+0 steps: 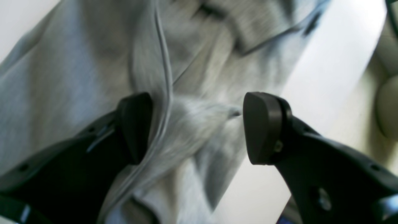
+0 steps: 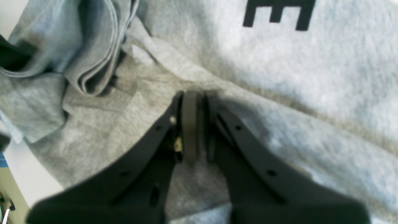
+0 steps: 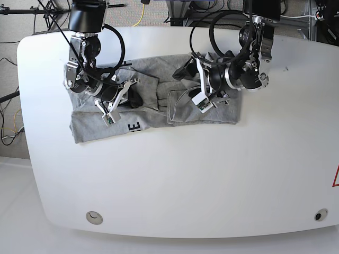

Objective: Fold the T-shirt properly
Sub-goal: 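Open the left gripper and reposition it over the folded hem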

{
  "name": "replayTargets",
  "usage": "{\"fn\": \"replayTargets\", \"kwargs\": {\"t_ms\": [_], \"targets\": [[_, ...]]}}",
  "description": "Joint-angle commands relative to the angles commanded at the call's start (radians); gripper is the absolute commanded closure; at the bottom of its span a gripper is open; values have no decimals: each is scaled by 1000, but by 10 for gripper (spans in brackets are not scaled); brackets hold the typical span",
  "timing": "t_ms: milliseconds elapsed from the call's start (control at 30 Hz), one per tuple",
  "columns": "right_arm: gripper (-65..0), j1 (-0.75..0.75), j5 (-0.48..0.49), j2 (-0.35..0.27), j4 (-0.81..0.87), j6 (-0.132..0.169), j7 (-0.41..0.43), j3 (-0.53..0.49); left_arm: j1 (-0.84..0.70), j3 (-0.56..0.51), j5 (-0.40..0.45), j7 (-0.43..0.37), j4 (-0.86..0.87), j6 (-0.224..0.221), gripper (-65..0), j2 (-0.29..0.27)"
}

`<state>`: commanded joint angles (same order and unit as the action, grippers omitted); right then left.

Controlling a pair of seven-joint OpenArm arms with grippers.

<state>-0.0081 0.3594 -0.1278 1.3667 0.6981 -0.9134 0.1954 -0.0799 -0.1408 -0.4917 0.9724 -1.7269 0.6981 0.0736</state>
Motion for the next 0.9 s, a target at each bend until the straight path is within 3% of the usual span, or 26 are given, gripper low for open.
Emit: {"fn": "replayTargets", "kwargs": {"t_ms": [133,200,400,467,533,633,900], "targets": [[-44,0,-7,1,-2,0,4,-1,17,-23,7,-13,-5,0,-411,-13],[-43,-1,-7,2,-1,0,4,-1,21,-28,8,-19,-3,0,-366,-12],[-44,-1,-7,2,1,0,6,0,32,-34,6,-44,4,0,-190,-5],[-41,-3,-15,1,1,0,6,0,28,-24,11,-55,0,0,-72,11],[-40,-3,-20,1,1,0,6,-1,28,-22,10,-60,1,0,-31,12],[-39,-4,-28,2,3,0,3,-1,28,-20,9,-66,1,0,-2,13],[-38,-3,-32,4,1,0,-12,1,31,-22,-6,-81,-8,0,0,30]]}}
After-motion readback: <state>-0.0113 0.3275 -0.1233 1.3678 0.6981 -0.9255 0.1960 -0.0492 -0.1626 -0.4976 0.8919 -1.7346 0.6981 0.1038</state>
